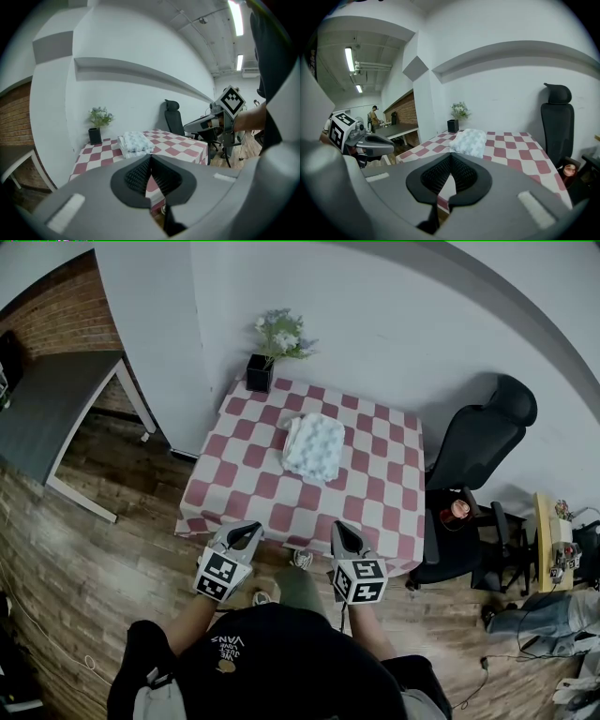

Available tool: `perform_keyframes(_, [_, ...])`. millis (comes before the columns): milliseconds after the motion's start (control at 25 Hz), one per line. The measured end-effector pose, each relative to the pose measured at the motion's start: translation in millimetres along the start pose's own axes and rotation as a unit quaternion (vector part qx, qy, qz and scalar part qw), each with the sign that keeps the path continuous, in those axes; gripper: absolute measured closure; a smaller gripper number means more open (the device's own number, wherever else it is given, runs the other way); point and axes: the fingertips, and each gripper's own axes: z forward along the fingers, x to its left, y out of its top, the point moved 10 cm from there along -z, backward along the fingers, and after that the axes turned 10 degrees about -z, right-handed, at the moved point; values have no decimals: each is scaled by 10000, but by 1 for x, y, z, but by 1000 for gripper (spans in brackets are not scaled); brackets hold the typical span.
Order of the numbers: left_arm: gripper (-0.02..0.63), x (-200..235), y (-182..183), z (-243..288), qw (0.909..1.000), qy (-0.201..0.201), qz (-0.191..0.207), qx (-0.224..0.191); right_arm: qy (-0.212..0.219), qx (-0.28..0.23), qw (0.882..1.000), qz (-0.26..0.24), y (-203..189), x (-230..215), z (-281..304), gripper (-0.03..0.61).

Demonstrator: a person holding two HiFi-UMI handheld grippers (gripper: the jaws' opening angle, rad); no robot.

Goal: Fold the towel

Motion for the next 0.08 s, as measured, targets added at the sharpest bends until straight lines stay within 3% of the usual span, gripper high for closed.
perform_keyframes(80, [611, 1, 0, 2, 10000, 3, -42, -13, -14, 2, 10000, 9, 0, -1, 2, 574])
